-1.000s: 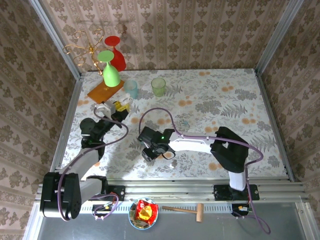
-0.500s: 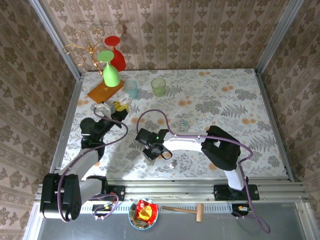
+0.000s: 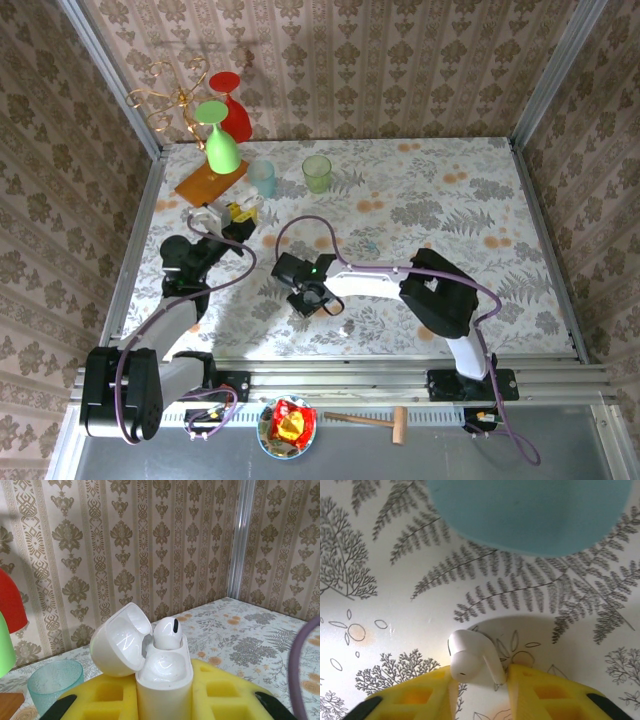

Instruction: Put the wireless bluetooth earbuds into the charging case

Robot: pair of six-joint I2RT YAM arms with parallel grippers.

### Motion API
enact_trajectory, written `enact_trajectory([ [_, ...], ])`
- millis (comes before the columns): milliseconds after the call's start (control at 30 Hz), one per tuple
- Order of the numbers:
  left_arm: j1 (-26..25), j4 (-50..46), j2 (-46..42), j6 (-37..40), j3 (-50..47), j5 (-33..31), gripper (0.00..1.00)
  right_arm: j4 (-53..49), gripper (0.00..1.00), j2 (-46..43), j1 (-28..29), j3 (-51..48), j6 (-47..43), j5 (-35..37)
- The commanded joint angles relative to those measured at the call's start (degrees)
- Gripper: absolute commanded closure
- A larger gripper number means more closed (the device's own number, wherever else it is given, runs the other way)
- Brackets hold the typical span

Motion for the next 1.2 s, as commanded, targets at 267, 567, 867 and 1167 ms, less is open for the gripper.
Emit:
enact_trajectory([
  [267, 0.6, 0.1, -0.9, -0.7, -0.2, 0.5, 1.00, -1.7, 0.57, -5.7, -6.6, -0.6, 2.7, -10.1],
  [567, 0.5, -0.3, -1.6, -0.5, -0.5, 0.2, 1.00, -6.2, 0.58, -3.3, -5.6, 3.7, -2.4, -4.4],
  [867, 0.6, -0.6, -2.3, -0.4, -0.9, -0.2, 1.00, -6.8, 0.67, 1.8, -4.7, 8.6, -3.1, -5.0],
  [1167, 0.5, -3.3, -4.3, 0.5, -0.9, -0.4, 1.00, -6.7, 0.68, 4.6, -4.9, 9.4, -2.9, -5.6],
])
